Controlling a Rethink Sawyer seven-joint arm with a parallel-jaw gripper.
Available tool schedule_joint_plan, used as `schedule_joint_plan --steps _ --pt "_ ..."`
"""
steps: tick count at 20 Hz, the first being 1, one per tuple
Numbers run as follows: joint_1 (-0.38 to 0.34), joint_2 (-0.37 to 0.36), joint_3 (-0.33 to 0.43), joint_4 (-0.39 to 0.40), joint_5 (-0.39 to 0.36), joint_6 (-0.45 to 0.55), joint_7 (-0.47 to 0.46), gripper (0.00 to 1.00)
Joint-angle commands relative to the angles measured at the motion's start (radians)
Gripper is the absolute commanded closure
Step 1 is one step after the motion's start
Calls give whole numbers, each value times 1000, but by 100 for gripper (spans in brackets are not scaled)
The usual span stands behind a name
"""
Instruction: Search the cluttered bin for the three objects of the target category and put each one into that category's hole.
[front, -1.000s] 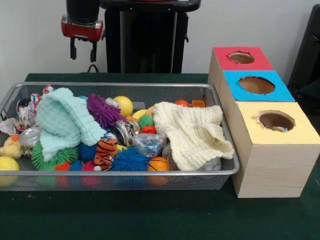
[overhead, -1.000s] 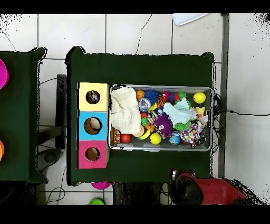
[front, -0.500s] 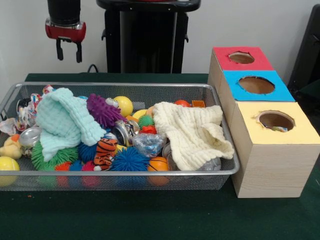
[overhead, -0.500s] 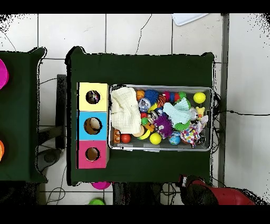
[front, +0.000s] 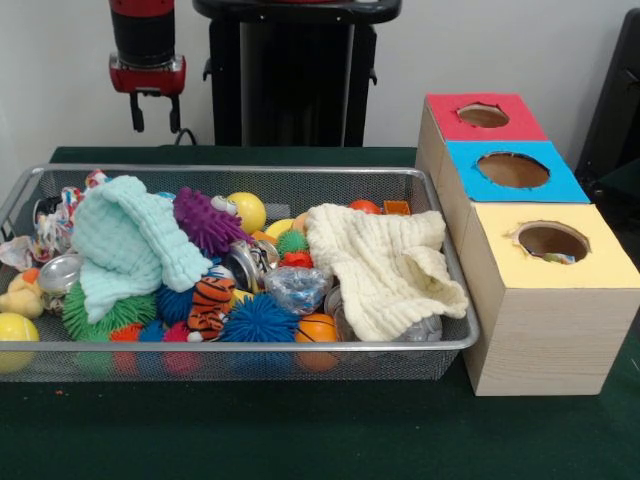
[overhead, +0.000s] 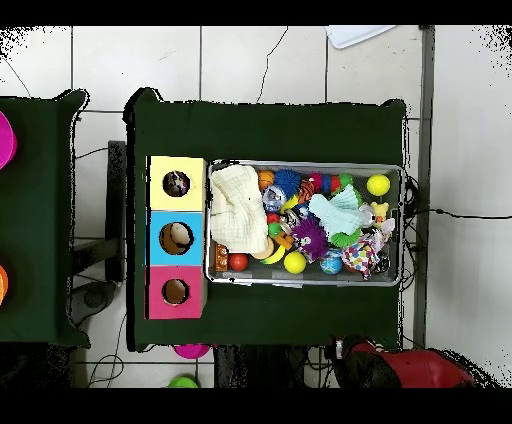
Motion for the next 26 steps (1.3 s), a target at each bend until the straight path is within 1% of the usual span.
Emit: schedule_joint_plan --steps 1,5,11,15,22,26 --pt "2 74 106 -145 -89 -48 -81 0" --pt "-73 64 185 -134 -51 6 -158 0" --pt "-127 54 264 -148 -22 87 -239 0" --pt "-148 60 289 -164 -38 106 -261 0" --pt "-185 56 331 -168 -31 146 -298 0" --pt "-213 50 364 -174 -18 185 -344 0"
